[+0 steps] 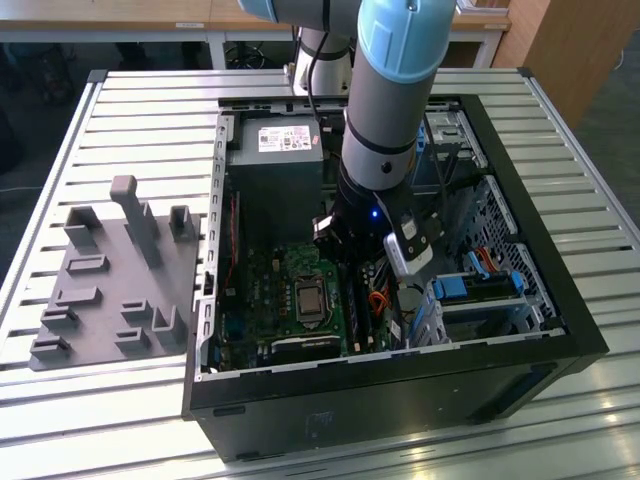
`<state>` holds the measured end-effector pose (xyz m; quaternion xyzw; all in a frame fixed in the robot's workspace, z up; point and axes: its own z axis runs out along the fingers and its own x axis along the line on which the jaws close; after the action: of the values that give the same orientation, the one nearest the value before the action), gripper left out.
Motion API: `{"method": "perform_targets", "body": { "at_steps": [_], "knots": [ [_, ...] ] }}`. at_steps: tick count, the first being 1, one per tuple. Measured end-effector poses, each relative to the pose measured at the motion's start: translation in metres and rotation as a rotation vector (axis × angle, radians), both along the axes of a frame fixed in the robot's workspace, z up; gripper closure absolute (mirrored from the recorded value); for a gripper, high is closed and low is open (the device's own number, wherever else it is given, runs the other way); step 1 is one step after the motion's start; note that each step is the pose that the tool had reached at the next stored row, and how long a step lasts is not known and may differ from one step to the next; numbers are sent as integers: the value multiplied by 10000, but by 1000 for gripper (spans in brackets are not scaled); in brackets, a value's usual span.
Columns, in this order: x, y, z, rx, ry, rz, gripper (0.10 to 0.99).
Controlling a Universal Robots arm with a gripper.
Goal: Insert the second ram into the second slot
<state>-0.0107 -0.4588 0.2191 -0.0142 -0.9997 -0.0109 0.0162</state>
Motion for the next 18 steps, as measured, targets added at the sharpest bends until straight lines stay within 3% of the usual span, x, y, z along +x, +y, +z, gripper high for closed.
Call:
{"method": "perform_targets", "body": {
  "at_steps": [18],
  "knots": [
    [1,-4,-32,-1,0,-104,949]
  ]
}}
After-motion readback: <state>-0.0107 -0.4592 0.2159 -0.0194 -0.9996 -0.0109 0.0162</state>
